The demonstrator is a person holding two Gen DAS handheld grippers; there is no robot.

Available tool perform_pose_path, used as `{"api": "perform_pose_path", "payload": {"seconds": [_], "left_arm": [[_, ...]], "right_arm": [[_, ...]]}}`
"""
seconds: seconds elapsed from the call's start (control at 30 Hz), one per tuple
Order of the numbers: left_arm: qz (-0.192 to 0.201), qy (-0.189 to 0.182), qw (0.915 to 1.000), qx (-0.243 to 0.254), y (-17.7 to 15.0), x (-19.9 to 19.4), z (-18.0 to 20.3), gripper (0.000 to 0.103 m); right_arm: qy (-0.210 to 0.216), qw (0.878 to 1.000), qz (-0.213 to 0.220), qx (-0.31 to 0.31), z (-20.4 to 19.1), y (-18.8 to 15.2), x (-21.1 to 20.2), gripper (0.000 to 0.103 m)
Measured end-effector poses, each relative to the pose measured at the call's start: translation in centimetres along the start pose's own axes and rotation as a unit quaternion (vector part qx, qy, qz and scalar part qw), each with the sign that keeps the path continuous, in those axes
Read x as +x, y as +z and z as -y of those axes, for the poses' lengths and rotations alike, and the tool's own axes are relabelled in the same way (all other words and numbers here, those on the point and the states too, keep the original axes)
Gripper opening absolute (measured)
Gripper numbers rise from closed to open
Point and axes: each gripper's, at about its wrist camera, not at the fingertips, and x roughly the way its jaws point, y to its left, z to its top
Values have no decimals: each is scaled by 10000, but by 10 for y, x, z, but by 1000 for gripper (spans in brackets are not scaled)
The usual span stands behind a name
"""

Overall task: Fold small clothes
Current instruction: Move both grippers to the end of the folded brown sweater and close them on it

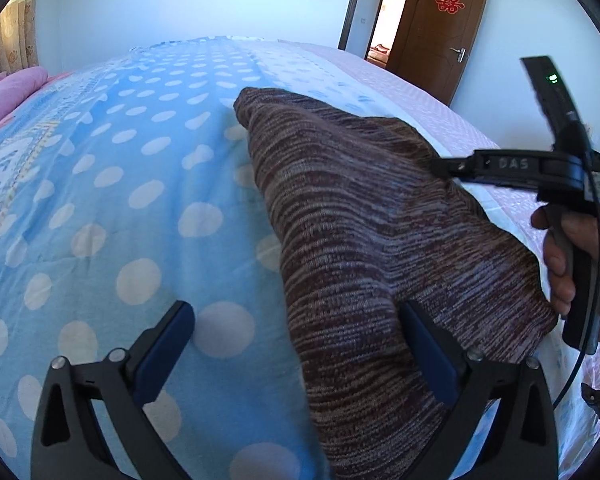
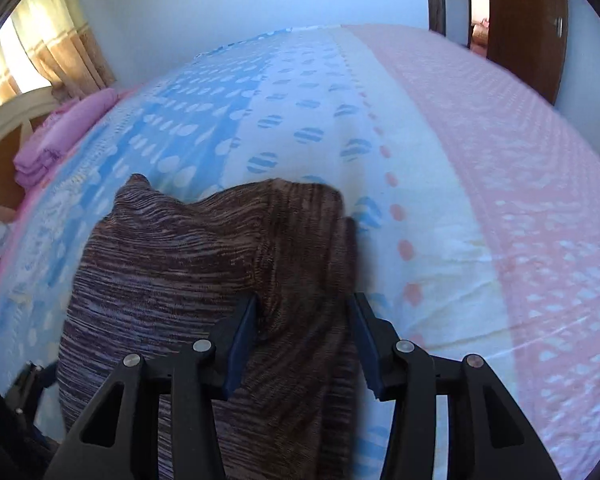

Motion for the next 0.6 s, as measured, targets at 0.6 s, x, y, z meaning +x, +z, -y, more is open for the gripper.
{"api": "perform_pose_path", "payload": {"seconds": [0.6], "left_arm": [[-15,81,10000,33,-1,-1,2,103]], "right_arm": [[438,9853,-529,-1563,-125,7,34,58]]}}
